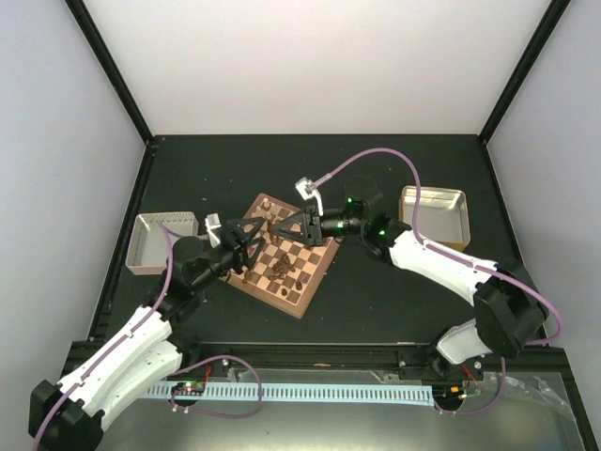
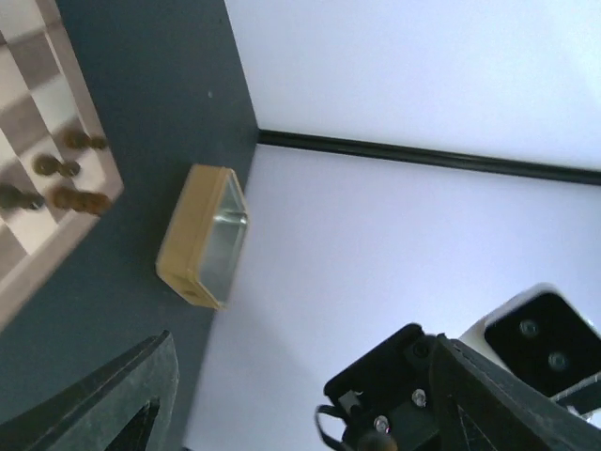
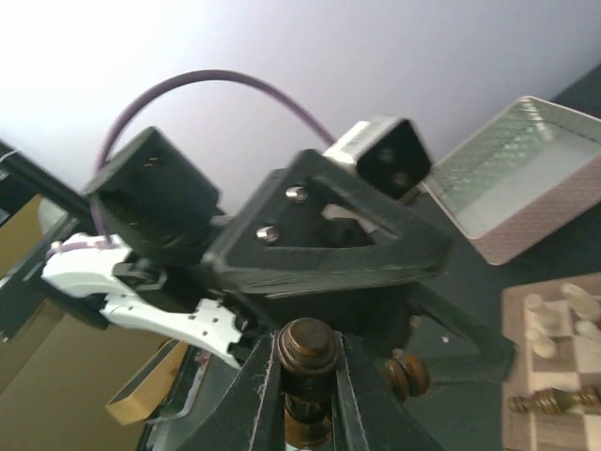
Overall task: Set up the chess pieces on the board
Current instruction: Place the chess piece on the chessboard.
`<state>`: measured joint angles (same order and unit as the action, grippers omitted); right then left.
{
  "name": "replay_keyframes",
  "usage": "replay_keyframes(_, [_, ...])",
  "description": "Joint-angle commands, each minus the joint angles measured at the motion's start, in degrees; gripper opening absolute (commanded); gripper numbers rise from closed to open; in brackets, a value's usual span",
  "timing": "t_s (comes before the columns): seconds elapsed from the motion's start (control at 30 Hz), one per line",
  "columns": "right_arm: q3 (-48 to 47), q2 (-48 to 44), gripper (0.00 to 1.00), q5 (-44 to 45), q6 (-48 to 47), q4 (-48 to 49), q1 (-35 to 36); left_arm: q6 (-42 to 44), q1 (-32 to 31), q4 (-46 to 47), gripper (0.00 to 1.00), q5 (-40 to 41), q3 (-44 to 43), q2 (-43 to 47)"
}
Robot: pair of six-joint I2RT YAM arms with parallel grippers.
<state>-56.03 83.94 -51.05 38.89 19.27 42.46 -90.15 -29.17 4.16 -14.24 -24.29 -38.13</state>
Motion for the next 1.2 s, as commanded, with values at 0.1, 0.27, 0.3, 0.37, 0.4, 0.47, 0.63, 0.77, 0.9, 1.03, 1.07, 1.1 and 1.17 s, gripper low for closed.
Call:
replay_keyframes(0.1, [-3.1, 0.6, 0.04, -6.1, -1.0, 6.4, 1.9, -22.2, 0.6, 21.3, 0.67, -8.6, 4.0, -3.9])
replay_keyframes(0.27, [-3.5, 1.6, 0.04, -6.4, -1.4, 6.6, 2.4, -26.7, 0.7, 29.4, 0.58, -11.4, 4.7, -7.9])
replay_keyframes(0.3, [-3.4, 1.7, 0.04, -6.4, -1.9, 6.3, 2.4, -27.1, 0.7, 30.0, 0.58, -11.8, 4.6, -8.3])
replay_keyframes(0.37, [-3.3, 1.8, 0.04, -6.4, -2.9, 5.3, 2.5, -28.0, 0.7, 31.2, 0.58, -12.1, 4.9, -8.8])
replay_keyframes(0.4, [-3.4, 1.8, 0.04, -6.5, -3.5, 4.6, 2.4, -28.4, 0.7, 31.5, 0.58, -12.0, 5.1, -8.8])
replay_keyframes(0.47, [-3.5, 1.9, 0.04, -6.4, -5.2, 3.1, 2.4, -28.9, 0.7, 31.7, 0.58, -11.7, 5.4, -8.4])
replay_keyframes(0.63, [-3.3, 2.2, 0.04, -6.1, -7.2, 1.4, 2.4, -29.2, 0.7, 31.4, 0.46, -11.2, 5.9, -7.4])
replay_keyframes(0.77, [-3.3, 2.3, 0.04, -4.9, -8.8, 0.0, 2.4, -29.2, 0.7, 30.7, 0.37, -11.4, 6.1, -6.8])
replay_keyframes(0.9, [-3.5, 2.4, 0.04, -4.1, -9.8, -1.0, 2.4, -29.1, 0.7, 30.9, 0.30, -11.4, 6.6, -6.6])
replay_keyframes(1.03, [-3.7, 2.7, 0.04, -3.2, -10.9, -2.0, 2.4, -29.5, 0.7, 31.8, 0.23, -11.6, 7.3, -6.5])
replay_keyframes(1.07, [-3.8, 2.7, 0.04, -3.0, -11.1, -2.1, 2.4, -29.5, 0.7, 31.8, 0.20, -11.6, 7.3, -6.6])
replay_keyframes(1.1, [-3.7, 2.8, 0.04, -2.6, -11.2, -2.2, 2.4, -29.5, 0.7, 31.9, 0.18, -11.6, 7.3, -6.6])
replay_keyframes(1.17, [-3.9, 2.8, 0.04, -2.3, -11.5, -2.6, 2.4, -29.3, 0.7, 32.0, 0.14, -11.6, 7.1, -6.8])
